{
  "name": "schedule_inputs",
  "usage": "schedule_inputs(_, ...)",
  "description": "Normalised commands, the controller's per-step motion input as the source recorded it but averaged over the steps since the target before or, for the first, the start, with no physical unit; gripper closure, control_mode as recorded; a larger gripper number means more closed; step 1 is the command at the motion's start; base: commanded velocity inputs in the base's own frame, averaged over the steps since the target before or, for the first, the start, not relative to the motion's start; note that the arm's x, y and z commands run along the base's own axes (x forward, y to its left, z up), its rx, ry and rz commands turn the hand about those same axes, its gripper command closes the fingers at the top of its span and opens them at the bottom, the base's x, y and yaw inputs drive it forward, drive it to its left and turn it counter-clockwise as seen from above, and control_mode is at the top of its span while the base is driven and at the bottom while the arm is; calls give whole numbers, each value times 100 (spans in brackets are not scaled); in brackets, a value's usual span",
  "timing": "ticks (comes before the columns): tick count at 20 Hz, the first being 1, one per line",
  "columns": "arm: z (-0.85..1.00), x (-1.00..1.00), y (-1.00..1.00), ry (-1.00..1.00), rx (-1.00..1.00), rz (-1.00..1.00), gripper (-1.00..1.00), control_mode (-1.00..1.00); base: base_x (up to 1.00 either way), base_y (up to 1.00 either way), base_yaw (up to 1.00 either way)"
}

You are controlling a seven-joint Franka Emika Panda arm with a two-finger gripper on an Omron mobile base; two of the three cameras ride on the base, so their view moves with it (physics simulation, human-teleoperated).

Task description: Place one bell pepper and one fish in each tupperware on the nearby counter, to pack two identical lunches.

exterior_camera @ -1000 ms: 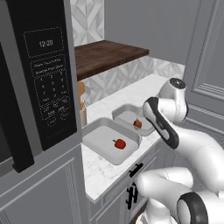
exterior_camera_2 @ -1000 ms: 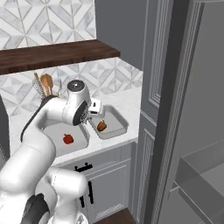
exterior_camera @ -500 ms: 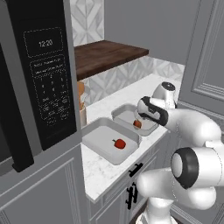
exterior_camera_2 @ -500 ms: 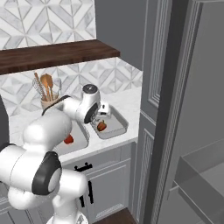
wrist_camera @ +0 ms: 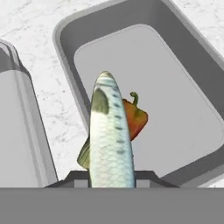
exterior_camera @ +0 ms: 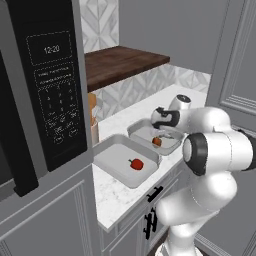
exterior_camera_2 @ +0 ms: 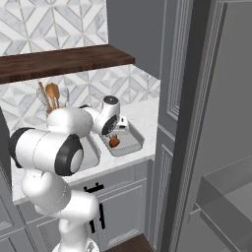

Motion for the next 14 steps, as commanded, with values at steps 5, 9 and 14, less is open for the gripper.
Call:
schedule_inputs(5, -29, 35, -1, 2, 0, 6, 100, -100, 0, 0, 0)
schedule_inputs(9, -45, 15, 0, 0, 0, 7, 100, -100, 0, 0, 0)
schedule_inputs(14, -34, 19, 0, 0, 0, 9, 100, -100, 0, 0, 0)
